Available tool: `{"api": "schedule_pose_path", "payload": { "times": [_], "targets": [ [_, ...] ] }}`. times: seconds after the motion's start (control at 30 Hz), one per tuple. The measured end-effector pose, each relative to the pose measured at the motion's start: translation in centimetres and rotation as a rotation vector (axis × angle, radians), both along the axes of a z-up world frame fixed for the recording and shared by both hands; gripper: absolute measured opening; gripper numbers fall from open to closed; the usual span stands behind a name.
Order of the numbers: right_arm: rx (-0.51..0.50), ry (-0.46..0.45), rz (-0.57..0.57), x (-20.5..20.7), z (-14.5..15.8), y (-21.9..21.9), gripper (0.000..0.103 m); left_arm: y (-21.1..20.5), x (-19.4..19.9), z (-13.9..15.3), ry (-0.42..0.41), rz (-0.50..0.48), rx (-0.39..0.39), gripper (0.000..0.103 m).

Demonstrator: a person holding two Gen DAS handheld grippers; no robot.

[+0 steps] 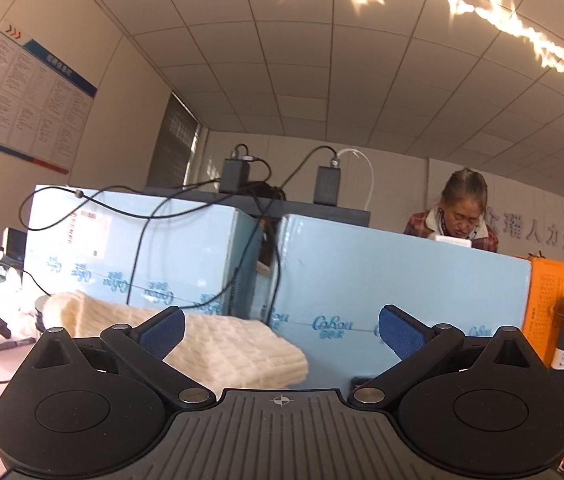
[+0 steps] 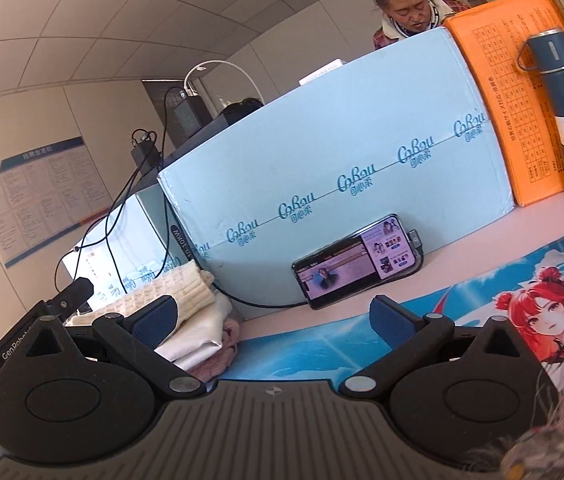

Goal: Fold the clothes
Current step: 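Reach both grippers to the cream knit sweater on the clothes stack and close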

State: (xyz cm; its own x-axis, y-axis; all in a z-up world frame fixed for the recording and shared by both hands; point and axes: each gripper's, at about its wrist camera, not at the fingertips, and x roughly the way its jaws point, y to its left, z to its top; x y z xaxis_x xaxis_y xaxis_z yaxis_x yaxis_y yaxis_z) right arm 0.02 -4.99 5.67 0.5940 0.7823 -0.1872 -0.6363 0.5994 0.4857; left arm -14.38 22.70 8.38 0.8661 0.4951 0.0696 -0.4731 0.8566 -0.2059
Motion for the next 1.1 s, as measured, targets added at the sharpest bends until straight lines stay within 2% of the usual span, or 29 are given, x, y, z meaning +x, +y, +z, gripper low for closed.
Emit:
{"api": "schedule_pose_path", "payload": {
  "times": [0.1,0.17,0.3,0.4,0.47,0.57,0.7,0.77,0.87,0.97,1.1],
  "targets": [
    [0.013,-0.012,0.043,-0.1,1.2,2.3,0.103,3.2,-1.9,1.3,-0.103,0.133,-0.043,0.103],
    [0.014,-0.021,0.066,-0.2,1.8,3.8,0.103,5.8,-3.2,1.7,-0.190,0.225,-0.120,0.103],
    [0.023,-0.026,0.113,0.0,2.9,6.8,0.103,11.0,-5.3,-0.7,-0.318,0.246,-0.304,0.103],
    [0.008,-0.043,0.155,0.2,3.4,9.4,0.103,14.4,-6.3,-3.8,-0.370,0.166,-0.469,0.103],
    [-0.004,-0.036,0.182,0.7,3.4,11.5,0.103,16.3,-6.7,-5.4,-0.388,0.069,-0.576,0.103],
    [-0.009,0.014,0.205,2.1,2.7,14.5,0.103,17.7,-6.8,-7.3,-0.450,-0.110,-0.680,0.103],
    [-0.020,0.140,0.199,4.7,0.6,18.6,0.103,18.6,-4.9,-8.0,-0.402,-0.264,-0.720,0.103],
    [-0.013,0.202,0.195,5.9,-0.4,20.4,0.103,18.7,-3.9,-8.6,-0.352,-0.275,-0.758,0.103],
    [-0.007,0.311,0.189,7.5,-1.7,22.7,0.103,18.4,-3.7,-8.6,-0.343,-0.277,-0.744,0.103],
    [-0.054,0.340,0.182,8.0,-2.4,24.9,0.100,18.6,-3.1,-8.6,-0.327,-0.258,-0.717,0.103],
    [-0.087,0.286,0.116,7.6,-2.3,26.3,0.097,18.7,-2.0,-8.4,-0.271,-0.216,-0.674,0.103]
  ]
}}
